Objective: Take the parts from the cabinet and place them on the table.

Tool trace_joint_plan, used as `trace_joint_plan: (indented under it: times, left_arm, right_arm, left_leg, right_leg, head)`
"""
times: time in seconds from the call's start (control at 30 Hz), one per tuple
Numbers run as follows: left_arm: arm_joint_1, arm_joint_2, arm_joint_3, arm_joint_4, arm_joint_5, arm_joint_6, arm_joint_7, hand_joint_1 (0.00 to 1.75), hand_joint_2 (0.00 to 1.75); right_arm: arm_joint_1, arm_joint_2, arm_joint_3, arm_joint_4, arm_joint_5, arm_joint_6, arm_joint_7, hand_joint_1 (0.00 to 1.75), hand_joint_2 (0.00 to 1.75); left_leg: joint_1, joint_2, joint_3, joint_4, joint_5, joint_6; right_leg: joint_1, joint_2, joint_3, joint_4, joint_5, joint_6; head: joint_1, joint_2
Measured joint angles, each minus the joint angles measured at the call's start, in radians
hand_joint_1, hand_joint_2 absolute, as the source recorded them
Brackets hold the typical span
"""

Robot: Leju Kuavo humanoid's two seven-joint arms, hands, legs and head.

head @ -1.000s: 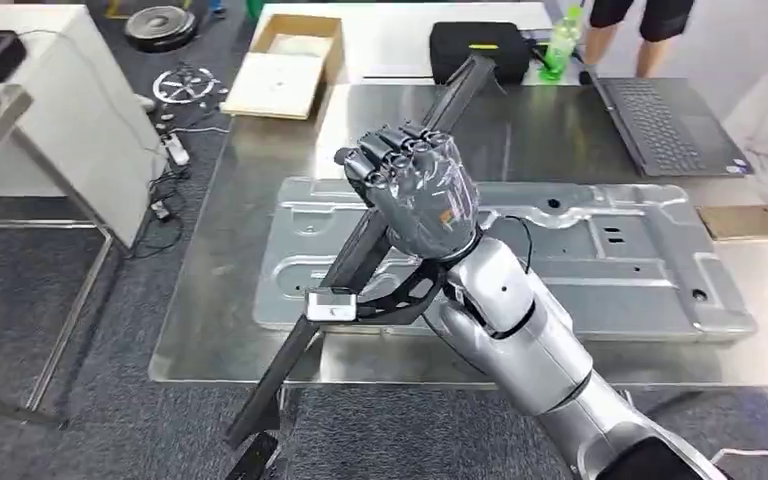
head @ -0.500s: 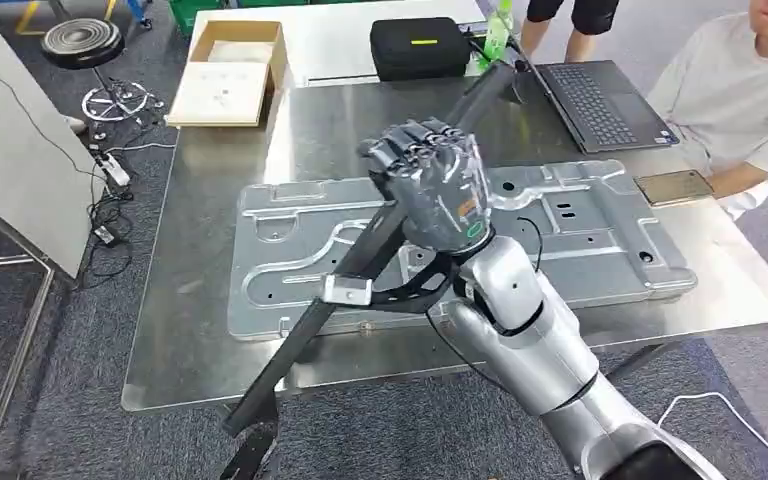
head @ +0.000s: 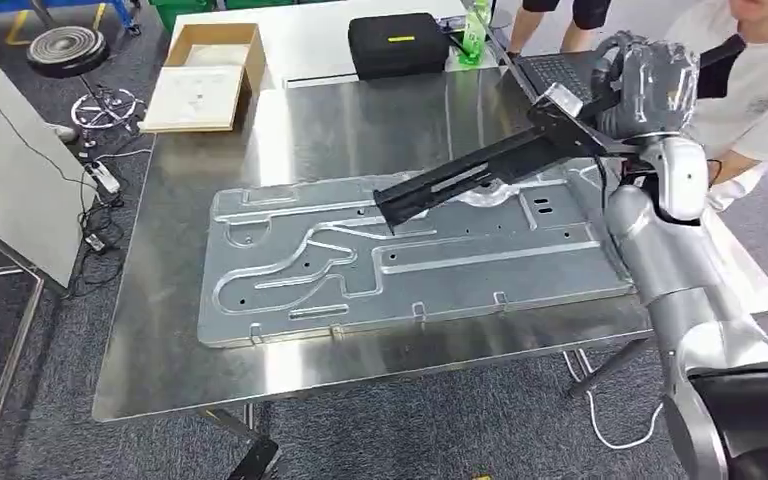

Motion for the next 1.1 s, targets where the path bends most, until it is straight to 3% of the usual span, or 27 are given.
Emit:
trace_joint_plan:
  times: [0.07, 0.1, 0.13, 0.23, 0.27, 0.33, 0.4, 0.43, 0.47, 0.5, 0.57, 0.6, 0.63, 0.73, 0.77, 0.8, 0.83, 0.9, 0.93, 0.97, 1.0, 1.07, 1.1]
  left_arm:
    - [-0.008, 0.0, 0.0, 0.0, -0.002, 0.0, 0.0, 0.0, 1.75]
    - [-0.01, 0.0, 0.0, 0.0, -0.003, 0.0, 0.0, 0.0, 1.75]
    - [-0.013, 0.0, 0.0, 0.0, -0.005, 0.0, -0.001, 0.0, 1.75]
    - [-0.014, -0.001, 0.0, 0.0, -0.006, -0.001, -0.003, 0.0, 1.75]
    - [-0.015, -0.002, 0.0, 0.0, -0.006, -0.001, -0.004, 0.0, 1.75]
    - [-0.02, -0.003, 0.0, 0.0, -0.006, -0.001, -0.005, 0.0, 1.75]
    - [-0.019, -0.004, 0.0, 0.0, -0.006, -0.001, -0.005, 0.0, 1.75]
    - [-0.019, -0.003, 0.0, 0.0, -0.006, -0.001, -0.005, 0.0, 1.75]
    - [-0.019, -0.003, 0.0, 0.0, -0.006, -0.001, -0.005, 0.0, 1.75]
    - [-0.019, -0.004, 0.0, 0.0, -0.007, -0.001, -0.006, 0.0, 1.75]
    - [-0.02, -0.005, -0.001, 0.0, -0.008, 0.001, -0.006, 0.0, 1.75]
    - [-0.019, -0.005, -0.001, 0.0, -0.01, 0.002, -0.006, 0.0, 1.75]
    - [-0.022, -0.005, -0.001, 0.0, -0.014, 0.003, -0.006, 0.0, 1.75]
    - [-0.019, -0.005, -0.001, 0.0, -0.016, 0.005, -0.009, 0.0, 1.75]
    - [-0.019, -0.005, -0.001, 0.0, -0.017, 0.005, -0.009, 0.0, 1.75]
    - [-0.019, -0.005, -0.001, 0.0, -0.016, 0.005, -0.01, 0.0, 1.75]
    - [-0.02, -0.005, -0.001, 0.0, -0.016, 0.005, -0.01, 0.0, 1.75]
    - [-0.019, -0.005, -0.001, 0.0, -0.016, 0.005, -0.011, 0.0, 1.75]
    - [-0.017, -0.005, -0.001, 0.0, -0.016, 0.005, -0.011, 0.0, 1.75]
    - [-0.016, -0.005, -0.001, 0.0, -0.016, 0.005, -0.011, 0.0, 1.75]
    - [-0.016, -0.004, -0.001, 0.0, -0.016, 0.005, -0.011, 0.0, 1.75]
    - [-0.018, -0.004, -0.001, 0.0, -0.016, 0.006, -0.011, 0.0, 1.75]
    - [-0.018, -0.003, -0.001, 0.0, -0.016, 0.006, -0.011, 0.0, 1.75]
  right_arm:
    - [-0.001, -0.005, -0.003, 0.028, 0.013, 0.001, 0.003, 1.75, 1.75]
    - [-0.002, -0.007, -0.003, 0.037, 0.021, 0.006, 0.014, 1.75, 1.75]
    - [-0.007, -0.013, -0.004, 0.044, 0.026, 0.018, 0.023, 1.75, 1.75]
    - [-0.009, -0.027, -0.008, 0.058, 0.028, 0.037, 0.036, 1.75, 1.75]
    - [-0.01, -0.03, -0.011, 0.059, 0.028, 0.038, 0.036, 1.75, 1.75]
    - [-0.018, -0.038, -0.014, 0.064, 0.027, 0.04, 0.036, 1.75, 1.75]
    - [-0.02, -0.042, -0.018, 0.071, 0.025, 0.046, 0.037, 1.75, 1.75]
    - [-0.019, -0.044, -0.018, 0.077, 0.017, 0.052, 0.037, 1.75, 1.75]
    - [-0.018, -0.045, -0.019, 0.082, 0.007, 0.059, 0.037, 1.75, 1.75]
    - [-0.018, -0.046, -0.022, 0.085, -0.002, 0.066, 0.036, 1.75, 1.75]
    - [-0.019, -0.048, -0.034, 0.09, -0.034, 0.082, 0.026, 1.75, 1.75]
    - [-0.018, -0.05, -0.042, 0.092, -0.055, 0.094, 0.017, 1.75, 1.75]
    - [-0.018, -0.05, -0.054, 0.097, -0.089, 0.114, 0.005, 1.75, 1.75]
    - [0.0, -0.054, -0.093, 0.109, -0.165, 0.151, -0.022, 1.75, 1.75]
    - [0.003, -0.054, -0.105, 0.113, -0.176, 0.158, -0.027, 1.75, 1.75]
    - [0.004, -0.054, -0.111, 0.113, -0.18, 0.158, -0.032, 1.75, 1.75]
    - [0.004, -0.054, -0.115, 0.114, -0.183, 0.159, -0.034, 1.75, 1.75]
    - [0.007, -0.054, -0.121, 0.119, -0.185, 0.161, -0.034, 1.75, 1.75]
    - [0.011, -0.054, -0.124, 0.122, -0.185, 0.164, -0.034, 1.75, 1.75]
    - [0.015, -0.054, -0.125, 0.125, -0.185, 0.164, -0.034, 1.75, 1.75]
    - [0.018, -0.053, -0.125, 0.125, -0.185, 0.165, -0.034, 1.75, 1.75]
    - [0.018, -0.054, -0.125, 0.125, -0.185, 0.167, -0.034, 1.75, 1.75]
    - [0.019, -0.054, -0.126, 0.126, -0.185, 0.167, -0.034, 1.75, 1.75]
  left_leg:
    - [-0.002, -0.003, 0.073, -0.174, 0.103, 0.014]
    - [-0.006, -0.009, 0.09, -0.212, 0.101, 0.021]
    - [-0.008, -0.009, 0.103, -0.24, 0.094, 0.02]
    - [-0.015, -0.008, 0.099, -0.245, 0.096, 0.029]
    - [-0.008, -0.006, 0.108, -0.26, 0.105, 0.037]
    - [-0.006, -0.004, 0.112, -0.27, 0.111, 0.045]
    - [-0.007, -0.004, 0.112, -0.269, 0.111, 0.046]
    - [-0.007, -0.004, 0.112, -0.268, 0.11, 0.045]
    - [-0.007, -0.004, 0.112, -0.268, 0.11, 0.045]
    - [-0.007, -0.004, 0.113, -0.267, 0.108, 0.043]
    - [-0.006, -0.004, 0.117, -0.262, 0.1, 0.037]
    - [-0.006, -0.005, 0.118, -0.26, 0.096, 0.03]
    - [-0.013, -0.007, 0.113, -0.254, 0.094, 0.025]
    - [-0.01, -0.006, 0.118, -0.264, 0.096, 0.011]
    - [-0.01, -0.006, 0.115, -0.26, 0.088, 0.003]
    - [-0.009, -0.007, 0.109, -0.24, 0.072, 0.002]
    - [-0.009, -0.007, 0.085, -0.185, 0.039, 0.003]
    - [-0.009, -0.007, 0.009, -0.028, -0.031, 0.004]
    - [-0.01, -0.007, -0.027, 0.041, -0.051, 0.004]
    - [-0.01, -0.007, -0.041, 0.062, -0.044, 0.007]
    - [-0.011, -0.007, -0.03, 0.031, -0.015, 0.012]
    - [-0.02, -0.008, 0.05, -0.141, 0.082, 0.031]
    - [-0.025, -0.009, 0.084, -0.217, 0.11, 0.043]
  right_leg:
    - [0.0, 0.013, 0.004, 0.008, -0.007, 0.006]
    - [0.001, 0.015, 0.004, 0.012, -0.01, 0.009]
    - [0.006, 0.019, -0.003, 0.019, -0.012, 0.014]
    - [-0.004, 0.02, -0.005, 0.007, -0.003, 0.034]
    - [-0.004, 0.02, -0.006, 0.005, -0.006, 0.04]
    - [-0.007, 0.008, -0.036, 0.081, -0.058, 0.046]
    - [-0.011, 0.007, -0.116, 0.245, -0.126, 0.055]
    - [-0.013, 0.007, -0.143, 0.291, -0.134, 0.057]
    - [-0.015, 0.005, -0.148, 0.292, -0.12, 0.059]
    - [-0.017, 0.004, -0.133, 0.254, -0.088, 0.06]
    - [-0.022, -0.004, -0.049, 0.083, 0.004, 0.061]
    - [-0.022, -0.008, -0.019, 0.019, 0.005, 0.061]
    - [-0.01, -0.006, -0.012, 0.005, 0.001, 0.053]
    - [-0.005, -0.004, -0.015, 0.01, -0.001, 0.033]
    - [-0.014, -0.003, -0.011, 0.003, 0.003, 0.021]
    - [-0.012, -0.003, -0.009, 0.003, 0.002, 0.015]
    - [-0.01, -0.003, -0.009, 0.003, 0.0, 0.004]
    - [-0.003, -0.003, -0.008, 0.003, -0.002, -0.002]
    - [0.001, -0.001, -0.008, 0.004, -0.002, -0.004]
    - [0.005, 0.001, -0.007, 0.005, -0.003, -0.005]
    - [0.008, 0.003, -0.007, 0.006, -0.004, -0.007]
    - [0.014, 0.006, -0.003, 0.011, -0.007, -0.008]
    - [0.012, 0.006, -0.002, 0.011, -0.009, -0.008]
  head:
    - [0.0, 0.0]
    - [0.001, 0.0]
    - [0.001, 0.0]
    - [0.001, 0.0]
    - [0.0, 0.0]
    - [0.002, 0.0]
    - [0.002, 0.0]
    - [0.002, 0.0]
    - [0.003, 0.0]
    - [0.002, 0.0]
    - [0.002, 0.0]
    - [0.002, 0.0]
    - [0.002, 0.0]
    - [0.002, 0.0]
    - [0.001, 0.0]
    - [0.002, 0.0]
    - [0.0, 0.0]
    - [0.001, 0.0]
    - [0.001, 0.0]
    - [0.001, 0.0]
    - [0.001, 0.0]
    - [0.001, 0.0]
    - [0.001, 0.0]
